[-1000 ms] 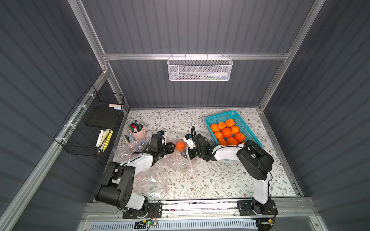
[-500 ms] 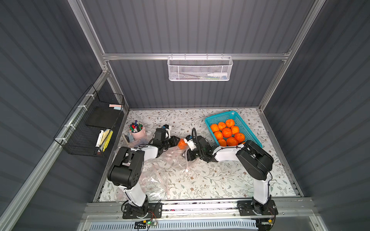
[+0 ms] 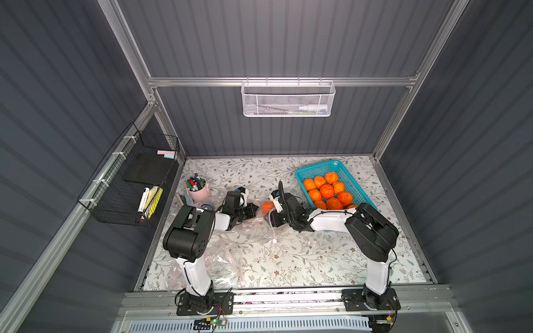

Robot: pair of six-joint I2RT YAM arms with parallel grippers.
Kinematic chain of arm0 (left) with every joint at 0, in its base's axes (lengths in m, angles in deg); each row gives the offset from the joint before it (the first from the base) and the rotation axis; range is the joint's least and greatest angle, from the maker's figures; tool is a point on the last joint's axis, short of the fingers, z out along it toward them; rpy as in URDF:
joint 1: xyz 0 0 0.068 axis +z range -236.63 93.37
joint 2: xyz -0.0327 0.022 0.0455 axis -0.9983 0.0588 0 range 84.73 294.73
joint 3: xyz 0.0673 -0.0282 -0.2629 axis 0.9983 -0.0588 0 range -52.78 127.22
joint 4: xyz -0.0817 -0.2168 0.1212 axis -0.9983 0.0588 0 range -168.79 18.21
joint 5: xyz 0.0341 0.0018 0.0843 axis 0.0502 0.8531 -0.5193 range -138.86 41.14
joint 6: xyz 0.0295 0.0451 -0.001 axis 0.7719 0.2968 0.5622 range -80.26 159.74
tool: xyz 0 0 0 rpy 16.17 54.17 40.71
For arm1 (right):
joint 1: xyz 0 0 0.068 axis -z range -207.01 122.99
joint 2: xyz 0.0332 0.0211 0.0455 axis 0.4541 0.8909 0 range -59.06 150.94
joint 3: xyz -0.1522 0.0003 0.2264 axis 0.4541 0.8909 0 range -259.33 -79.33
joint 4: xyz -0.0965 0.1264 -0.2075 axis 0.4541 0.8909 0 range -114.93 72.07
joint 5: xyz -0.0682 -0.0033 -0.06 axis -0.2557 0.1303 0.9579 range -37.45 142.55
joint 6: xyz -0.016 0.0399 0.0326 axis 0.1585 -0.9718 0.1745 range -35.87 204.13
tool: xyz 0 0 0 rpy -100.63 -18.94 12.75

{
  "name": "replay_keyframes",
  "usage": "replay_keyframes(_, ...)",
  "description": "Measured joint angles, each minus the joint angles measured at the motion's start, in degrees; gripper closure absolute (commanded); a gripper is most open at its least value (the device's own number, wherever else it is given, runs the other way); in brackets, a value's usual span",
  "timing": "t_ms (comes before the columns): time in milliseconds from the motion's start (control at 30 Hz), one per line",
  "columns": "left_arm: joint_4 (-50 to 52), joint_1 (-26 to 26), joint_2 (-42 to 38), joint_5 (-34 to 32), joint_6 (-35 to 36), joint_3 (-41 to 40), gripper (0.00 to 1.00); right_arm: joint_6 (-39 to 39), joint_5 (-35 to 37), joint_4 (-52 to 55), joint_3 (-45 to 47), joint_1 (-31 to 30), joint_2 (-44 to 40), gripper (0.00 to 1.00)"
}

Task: Open the zip-top bag and take out the orange
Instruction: Pick up the orange from the zipper food storage bag.

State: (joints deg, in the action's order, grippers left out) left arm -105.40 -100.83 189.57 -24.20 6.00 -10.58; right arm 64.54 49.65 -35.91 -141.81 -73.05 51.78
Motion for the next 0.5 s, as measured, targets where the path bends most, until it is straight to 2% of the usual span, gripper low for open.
replay_keyframes(233,-1.0,0.0,0.6,-0.1,0.3,0.0,0.82,-1.0,2.5,3.3,-5.2,0.6,1.4,0.22)
replay_keyframes(500,-1.2,0.0,0.7,-0.2,1.0,0.0,0.82,-0.9,0.5,3.6,-11.5,0.7,6.4,0.39)
